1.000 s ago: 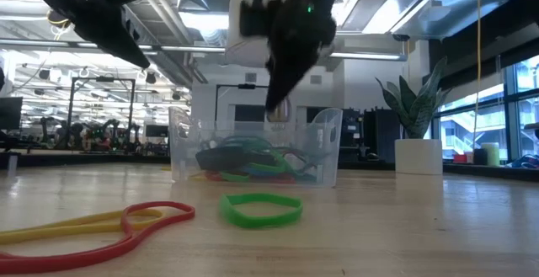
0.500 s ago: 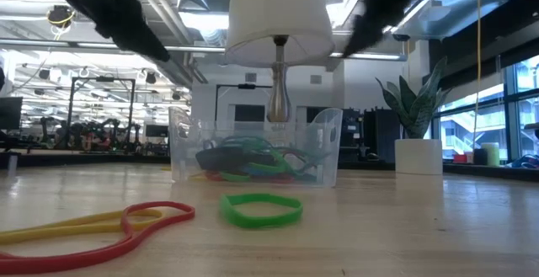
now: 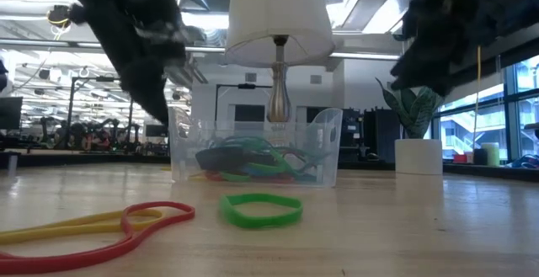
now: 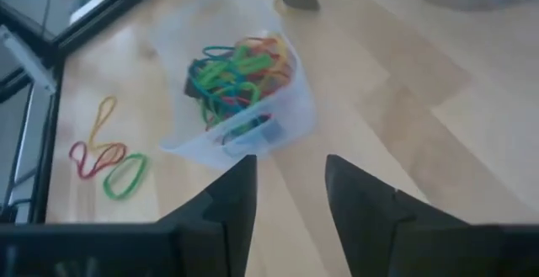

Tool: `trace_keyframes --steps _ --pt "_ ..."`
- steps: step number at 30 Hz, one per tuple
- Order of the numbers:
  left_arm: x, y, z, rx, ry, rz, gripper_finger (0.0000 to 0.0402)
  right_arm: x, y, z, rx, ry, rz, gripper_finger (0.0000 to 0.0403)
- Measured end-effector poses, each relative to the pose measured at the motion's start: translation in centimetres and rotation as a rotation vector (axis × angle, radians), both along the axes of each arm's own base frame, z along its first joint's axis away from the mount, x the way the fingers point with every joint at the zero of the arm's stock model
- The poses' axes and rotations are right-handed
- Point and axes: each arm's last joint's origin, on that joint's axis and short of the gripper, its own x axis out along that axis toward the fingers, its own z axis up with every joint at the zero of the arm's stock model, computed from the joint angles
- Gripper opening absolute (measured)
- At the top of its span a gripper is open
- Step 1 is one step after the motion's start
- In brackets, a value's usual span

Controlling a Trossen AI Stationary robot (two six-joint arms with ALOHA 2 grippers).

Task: Pick and place rubber bands into bin
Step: Put the left yellow rubber band into the container

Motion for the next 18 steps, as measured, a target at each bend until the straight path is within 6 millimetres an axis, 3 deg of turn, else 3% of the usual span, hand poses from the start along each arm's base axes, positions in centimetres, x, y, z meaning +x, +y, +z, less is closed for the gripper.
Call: trace_keyframes --steps 11,18 --pt "1.0 6.5 -4.3 0.016 0.104 -0.187 0.02 -0.3 -0.3 -1.2 0.096 0.016 -0.184 0.0145" --pt "1.1 7.8 -6.9 -0.041 0.15 -0.348 0.017 -0.3 -0.5 -1.1 0.097 -0.008 -0.288 0.0145"
